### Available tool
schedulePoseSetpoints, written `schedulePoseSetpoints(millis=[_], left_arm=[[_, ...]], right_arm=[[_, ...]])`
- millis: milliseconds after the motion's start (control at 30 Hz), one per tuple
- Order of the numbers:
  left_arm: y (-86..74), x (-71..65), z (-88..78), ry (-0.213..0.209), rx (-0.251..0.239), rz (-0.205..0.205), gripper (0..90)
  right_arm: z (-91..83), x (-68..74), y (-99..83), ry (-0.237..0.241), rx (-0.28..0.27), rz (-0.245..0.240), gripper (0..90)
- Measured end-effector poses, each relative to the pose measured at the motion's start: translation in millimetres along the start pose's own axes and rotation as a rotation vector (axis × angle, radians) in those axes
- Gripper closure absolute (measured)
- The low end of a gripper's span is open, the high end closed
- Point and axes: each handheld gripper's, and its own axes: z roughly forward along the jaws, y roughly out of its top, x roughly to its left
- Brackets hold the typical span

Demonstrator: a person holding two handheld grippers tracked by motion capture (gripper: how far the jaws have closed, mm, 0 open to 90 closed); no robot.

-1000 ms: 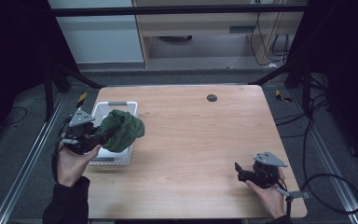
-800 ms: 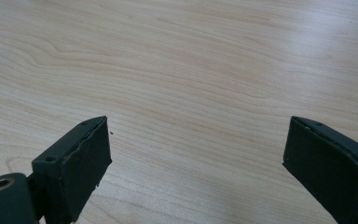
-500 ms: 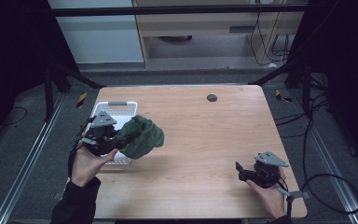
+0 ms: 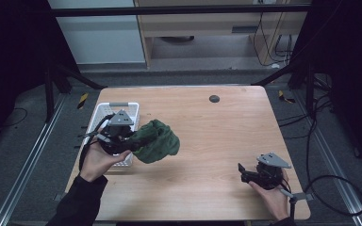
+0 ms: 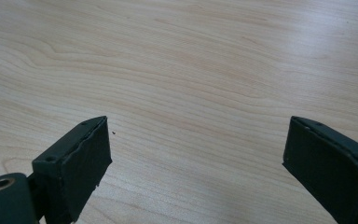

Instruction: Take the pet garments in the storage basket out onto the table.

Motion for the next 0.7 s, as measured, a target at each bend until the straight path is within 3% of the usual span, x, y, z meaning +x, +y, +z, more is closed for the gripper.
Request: schedulePoseSetpoints(millis=[700], left_arm=[[22.8,-4.8,23.5,-0.072,0.073,0.071,68.3]], right_arm=[[0.2,1.2,0.6,0.002,-0.003,-0.006,7.4]])
